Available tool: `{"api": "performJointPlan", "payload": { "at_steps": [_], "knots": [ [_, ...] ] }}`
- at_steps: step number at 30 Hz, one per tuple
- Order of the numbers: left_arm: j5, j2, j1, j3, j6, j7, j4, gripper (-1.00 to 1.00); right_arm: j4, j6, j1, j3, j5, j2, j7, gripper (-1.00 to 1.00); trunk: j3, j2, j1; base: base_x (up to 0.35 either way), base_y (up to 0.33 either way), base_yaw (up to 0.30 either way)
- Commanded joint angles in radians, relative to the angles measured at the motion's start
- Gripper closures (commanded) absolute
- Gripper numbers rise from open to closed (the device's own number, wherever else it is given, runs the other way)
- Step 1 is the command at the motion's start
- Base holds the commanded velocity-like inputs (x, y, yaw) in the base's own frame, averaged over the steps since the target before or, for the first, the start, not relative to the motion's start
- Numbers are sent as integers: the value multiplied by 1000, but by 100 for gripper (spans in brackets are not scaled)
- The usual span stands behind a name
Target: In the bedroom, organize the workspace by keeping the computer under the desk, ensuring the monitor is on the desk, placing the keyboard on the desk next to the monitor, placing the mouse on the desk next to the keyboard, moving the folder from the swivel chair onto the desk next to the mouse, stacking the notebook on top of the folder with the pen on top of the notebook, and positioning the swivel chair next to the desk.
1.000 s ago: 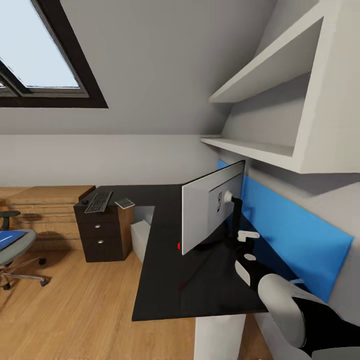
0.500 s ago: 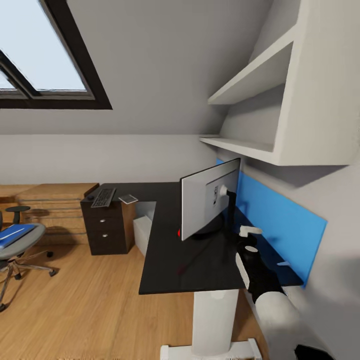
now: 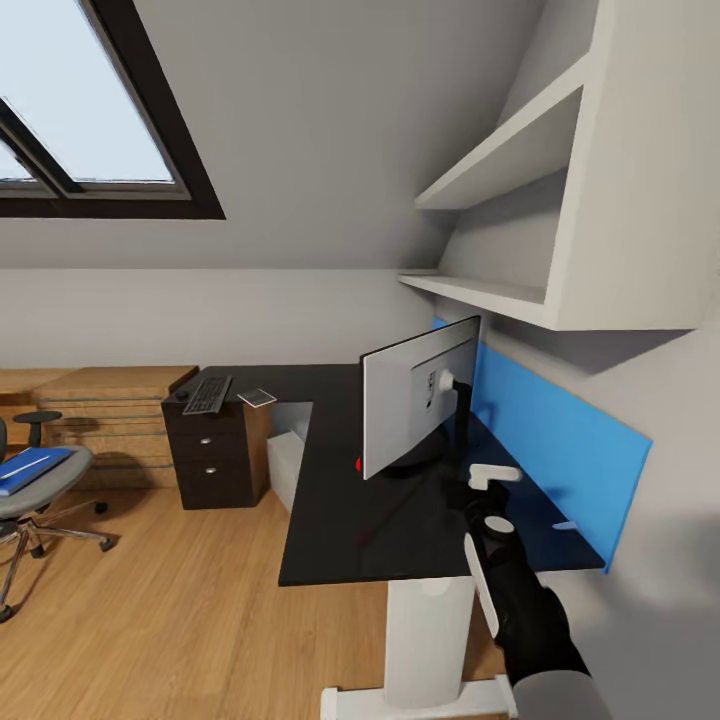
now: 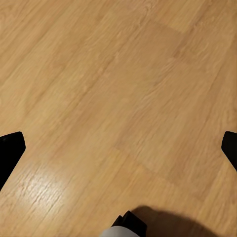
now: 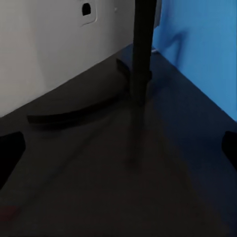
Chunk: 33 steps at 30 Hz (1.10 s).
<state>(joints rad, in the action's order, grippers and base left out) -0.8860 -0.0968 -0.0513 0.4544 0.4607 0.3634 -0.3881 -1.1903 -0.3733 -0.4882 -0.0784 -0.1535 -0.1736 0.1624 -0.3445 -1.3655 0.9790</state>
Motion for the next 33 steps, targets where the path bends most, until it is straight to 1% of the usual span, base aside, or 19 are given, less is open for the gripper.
{"api": "performJointPlan", "payload": {
  "at_steps": [1,6,7,9,13,14,18,22,26,30,33],
  "knots": [
    [-5,-1,0,8,2,8,-3,-100,-3,-7,1,7,-9,-1,-1,-100,-1,-1,0,0,0,0],
    [-5,-1,0,9,2,8,-3,-100,-6,-2,3,34,0,-1,-2,-100,-1,-1,0,0,101,0],
    [-5,-1,0,9,3,8,-3,-100,-9,2,3,51,18,-1,-2,-100,-1,-1,0,0,286,0],
    [-5,-1,0,9,3,8,-3,-100,-13,3,3,61,25,-1,-2,-100,-1,-1,0,0,300,0],
    [-4,-1,0,9,3,8,-3,-100,-16,3,3,71,32,-1,-1,-100,-1,-1,0,0,317,0],
    [-4,-1,0,9,3,8,-3,-100,-17,4,3,83,34,-1,-1,-100,-1,-1,0,0,327,0],
    [-4,-1,-1,9,3,8,-3,-100,-17,4,3,103,32,-1,2,-100,-1,-1,0,0,329,0],
    [-4,-1,-1,9,3,8,-3,-100,-17,5,4,102,31,-1,2,-100,-1,-1,0,23,325,0],
    [-4,0,-1,9,3,7,-3,-100,-17,12,4,101,29,-1,19,-100,-1,-1,0,239,241,0],
    [-4,0,-1,9,3,7,-3,-100,-16,53,4,100,30,-1,47,-100,-1,-1,0,271,195,0],
    [-4,0,0,9,2,7,-3,-100,-16,86,12,100,30,-1,65,-100,-1,-1,0,135,74,0]
  ]
}}
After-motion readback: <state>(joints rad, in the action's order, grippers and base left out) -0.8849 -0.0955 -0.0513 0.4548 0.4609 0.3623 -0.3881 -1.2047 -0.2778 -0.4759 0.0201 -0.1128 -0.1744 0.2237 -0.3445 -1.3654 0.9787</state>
